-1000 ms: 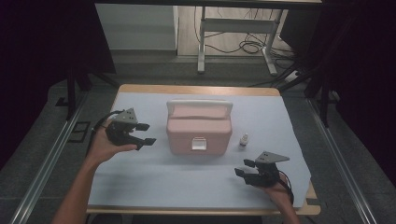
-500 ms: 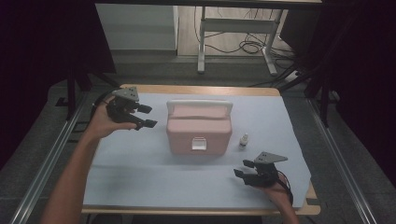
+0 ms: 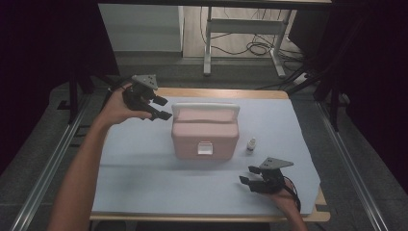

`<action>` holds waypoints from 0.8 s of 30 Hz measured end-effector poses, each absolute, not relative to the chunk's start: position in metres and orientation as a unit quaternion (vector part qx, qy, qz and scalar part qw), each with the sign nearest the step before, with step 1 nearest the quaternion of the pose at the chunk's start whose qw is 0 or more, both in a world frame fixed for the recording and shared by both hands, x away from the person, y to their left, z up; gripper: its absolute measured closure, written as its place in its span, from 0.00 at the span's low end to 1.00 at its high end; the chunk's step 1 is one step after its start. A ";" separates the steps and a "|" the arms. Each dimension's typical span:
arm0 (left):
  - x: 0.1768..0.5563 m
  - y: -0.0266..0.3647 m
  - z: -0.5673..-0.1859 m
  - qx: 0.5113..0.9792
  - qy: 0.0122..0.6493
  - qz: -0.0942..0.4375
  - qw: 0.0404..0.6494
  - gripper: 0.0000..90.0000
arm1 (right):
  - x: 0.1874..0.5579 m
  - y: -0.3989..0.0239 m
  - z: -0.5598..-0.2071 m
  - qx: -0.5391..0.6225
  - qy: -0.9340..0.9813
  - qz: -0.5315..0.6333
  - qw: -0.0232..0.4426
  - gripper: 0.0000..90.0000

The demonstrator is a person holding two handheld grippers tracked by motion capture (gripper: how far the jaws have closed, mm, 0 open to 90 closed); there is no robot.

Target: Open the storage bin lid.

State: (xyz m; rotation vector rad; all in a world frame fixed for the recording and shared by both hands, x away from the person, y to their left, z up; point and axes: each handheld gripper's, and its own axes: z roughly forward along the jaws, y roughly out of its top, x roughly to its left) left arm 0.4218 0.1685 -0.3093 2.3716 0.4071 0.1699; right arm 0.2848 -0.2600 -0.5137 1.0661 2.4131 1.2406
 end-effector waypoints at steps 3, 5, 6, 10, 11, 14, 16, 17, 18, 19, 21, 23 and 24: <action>0.426 0.164 -0.305 0.920 0.153 0.064 0.356 0.44 | 0.285 -0.259 -0.514 0.363 0.822 0.423 0.113 0.45; 0.429 0.159 -0.303 0.923 0.150 0.062 0.350 0.45 | 0.285 -0.260 -0.514 0.363 0.823 0.423 0.114 0.45; 0.431 0.157 -0.303 0.924 0.148 0.060 0.348 0.45 | 0.284 -0.260 -0.513 0.364 0.822 0.423 0.113 0.45; 0.435 0.150 -0.301 0.928 0.141 0.055 0.339 0.46 | 0.284 -0.260 -0.513 0.365 0.822 0.423 0.115 0.45; 0.436 0.148 -0.301 0.929 0.140 0.054 0.338 0.47 | 0.284 -0.260 -0.513 0.365 0.822 0.422 0.115 0.45; 0.439 0.142 -0.301 0.933 0.133 0.050 0.330 0.48 | 0.285 -0.261 -0.514 0.365 0.823 0.420 0.115 0.45; 0.441 0.138 -0.302 0.936 0.130 0.047 0.322 0.49 | 0.285 -0.261 -0.514 0.366 0.823 0.420 0.115 0.45; 0.442 0.136 -0.302 0.938 0.129 0.046 0.320 0.50 | 0.285 -0.261 -0.515 0.365 0.823 0.419 0.115 0.45; 0.443 0.133 -0.303 0.939 0.128 0.044 0.315 0.51 | 0.285 -0.261 -0.515 0.365 0.823 0.419 0.115 0.45; 0.444 0.130 -0.303 0.940 0.127 0.043 0.313 0.52 | 0.285 -0.260 -0.515 0.365 0.824 0.418 0.115 0.45; 0.446 0.125 -0.304 0.943 0.123 0.041 0.305 0.54 | 0.285 -0.260 -0.515 0.365 0.824 0.417 0.115 0.45; 0.448 0.118 -0.305 0.947 0.119 0.039 0.297 0.56 | 0.285 -0.260 -0.515 0.365 0.825 0.416 0.114 0.45; 0.449 0.115 -0.305 0.948 0.116 0.039 0.293 0.58 | 0.285 -0.260 -0.516 0.365 0.824 0.417 0.115 0.45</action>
